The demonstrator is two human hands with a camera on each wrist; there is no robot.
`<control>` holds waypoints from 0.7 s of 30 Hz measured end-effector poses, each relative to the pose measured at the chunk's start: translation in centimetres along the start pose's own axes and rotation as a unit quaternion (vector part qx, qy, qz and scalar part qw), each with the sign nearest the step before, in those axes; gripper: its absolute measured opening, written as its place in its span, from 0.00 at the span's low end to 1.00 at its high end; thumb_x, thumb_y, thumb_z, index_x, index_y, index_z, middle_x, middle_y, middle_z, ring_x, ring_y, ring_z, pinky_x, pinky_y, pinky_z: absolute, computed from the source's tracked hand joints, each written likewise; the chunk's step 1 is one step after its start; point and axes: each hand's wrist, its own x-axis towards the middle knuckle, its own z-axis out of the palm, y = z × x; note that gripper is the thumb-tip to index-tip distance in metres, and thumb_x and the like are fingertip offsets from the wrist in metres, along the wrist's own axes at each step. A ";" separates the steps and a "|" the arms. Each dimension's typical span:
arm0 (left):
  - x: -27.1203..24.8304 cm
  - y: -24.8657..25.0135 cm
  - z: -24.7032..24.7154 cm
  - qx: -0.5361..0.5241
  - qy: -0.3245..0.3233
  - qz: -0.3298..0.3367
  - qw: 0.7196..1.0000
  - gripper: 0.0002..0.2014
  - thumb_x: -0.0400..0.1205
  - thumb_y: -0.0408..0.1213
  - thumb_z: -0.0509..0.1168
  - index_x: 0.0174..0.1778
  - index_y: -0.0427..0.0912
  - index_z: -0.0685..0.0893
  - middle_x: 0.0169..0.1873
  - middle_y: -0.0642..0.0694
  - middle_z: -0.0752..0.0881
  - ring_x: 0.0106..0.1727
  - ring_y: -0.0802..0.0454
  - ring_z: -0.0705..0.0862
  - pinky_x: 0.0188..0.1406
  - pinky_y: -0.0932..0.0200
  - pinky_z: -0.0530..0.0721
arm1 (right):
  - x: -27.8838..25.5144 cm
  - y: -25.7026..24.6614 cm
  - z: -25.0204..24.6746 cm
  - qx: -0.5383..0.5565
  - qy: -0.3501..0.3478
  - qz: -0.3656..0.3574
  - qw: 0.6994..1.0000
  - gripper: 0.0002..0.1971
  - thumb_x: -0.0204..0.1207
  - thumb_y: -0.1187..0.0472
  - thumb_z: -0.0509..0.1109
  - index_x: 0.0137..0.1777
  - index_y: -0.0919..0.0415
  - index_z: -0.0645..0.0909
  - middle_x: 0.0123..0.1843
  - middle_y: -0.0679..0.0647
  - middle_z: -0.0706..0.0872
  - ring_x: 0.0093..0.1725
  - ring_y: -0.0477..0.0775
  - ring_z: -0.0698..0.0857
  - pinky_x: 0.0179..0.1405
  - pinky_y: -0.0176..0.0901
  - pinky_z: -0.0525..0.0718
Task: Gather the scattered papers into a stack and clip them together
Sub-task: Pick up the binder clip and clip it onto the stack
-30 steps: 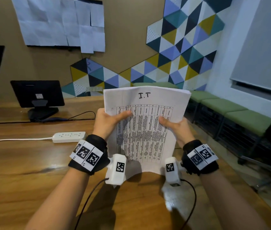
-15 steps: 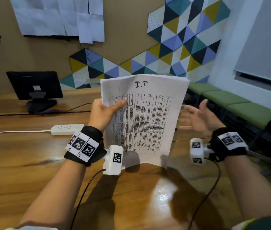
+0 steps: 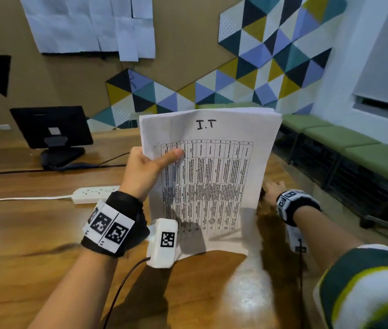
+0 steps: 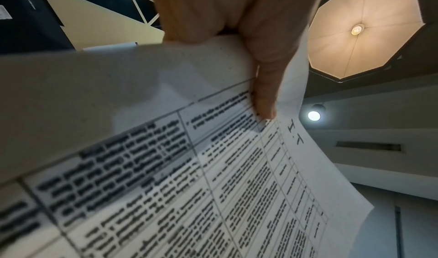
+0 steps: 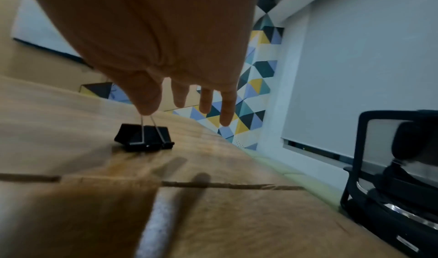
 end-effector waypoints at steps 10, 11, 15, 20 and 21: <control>1.2 -0.6 0.2 -0.023 -0.020 0.007 0.999 0.09 0.73 0.30 0.68 0.44 0.47 0.84 0.35 0.56 0.91 0.42 0.61 0.90 0.38 0.71 0.86 | -0.7 -2.2 -0.6 -0.027 -0.003 -0.020 0.999 0.23 0.81 0.59 0.59 0.75 0.59 0.65 0.74 0.60 0.74 0.70 0.64 0.75 0.70 0.61 0.74; 1.2 -0.6 0.1 -0.023 -0.021 0.007 0.999 0.08 0.73 0.30 0.69 0.44 0.47 0.84 0.35 0.56 0.91 0.42 0.61 0.90 0.39 0.70 0.87 | -1.2 -2.5 -0.7 -0.025 -0.006 -0.016 1.000 0.21 0.82 0.61 0.56 0.75 0.61 0.65 0.74 0.59 0.73 0.71 0.63 0.74 0.71 0.60 0.72; 1.2 -0.7 0.1 -0.027 -0.016 0.005 0.999 0.08 0.73 0.30 0.69 0.45 0.45 0.85 0.34 0.57 0.92 0.42 0.59 0.91 0.41 0.68 0.88 | -2.2 -3.5 -1.3 -0.036 0.032 -0.025 0.999 0.19 0.81 0.66 0.57 0.72 0.61 0.69 0.73 0.60 0.75 0.72 0.61 0.73 0.73 0.56 0.70; 0.9 -0.7 -0.1 -0.030 -0.009 0.001 1.000 0.09 0.73 0.30 0.69 0.46 0.45 0.85 0.37 0.54 0.92 0.43 0.58 0.91 0.45 0.64 0.89 | -3.8 -3.3 -0.9 0.064 0.016 -0.053 0.996 0.13 0.80 0.63 0.59 0.34 0.52 0.75 0.50 0.58 0.87 0.51 0.60 0.84 0.55 0.49 0.82; 0.8 -0.8 -0.2 -0.029 -0.008 0.003 1.000 0.08 0.73 0.30 0.69 0.46 0.45 0.85 0.37 0.54 0.91 0.42 0.58 0.91 0.45 0.64 0.89 | -4.1 -3.0 -0.7 0.107 0.014 -0.060 0.992 0.13 0.80 0.65 0.61 0.34 0.54 0.77 0.44 0.55 0.86 0.46 0.57 0.82 0.48 0.46 0.81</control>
